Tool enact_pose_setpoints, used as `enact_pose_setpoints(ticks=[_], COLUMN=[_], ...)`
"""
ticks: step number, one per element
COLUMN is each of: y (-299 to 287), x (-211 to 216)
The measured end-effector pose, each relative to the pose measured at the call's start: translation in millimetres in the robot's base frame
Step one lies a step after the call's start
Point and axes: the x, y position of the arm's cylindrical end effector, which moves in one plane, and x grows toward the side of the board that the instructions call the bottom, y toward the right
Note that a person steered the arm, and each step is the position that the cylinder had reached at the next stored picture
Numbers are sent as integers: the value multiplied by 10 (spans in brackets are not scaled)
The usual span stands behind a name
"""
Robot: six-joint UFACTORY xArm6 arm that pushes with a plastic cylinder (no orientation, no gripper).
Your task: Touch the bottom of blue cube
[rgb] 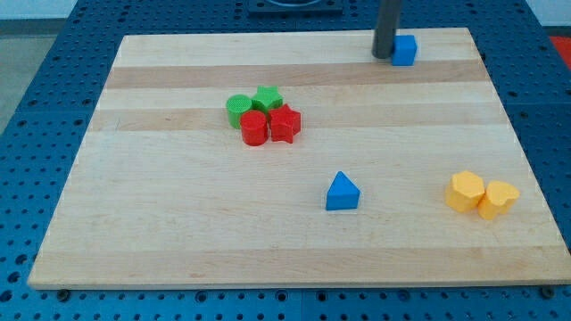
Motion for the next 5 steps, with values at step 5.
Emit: enact_pose_setpoints(ticks=[5], y=[0], x=[449])
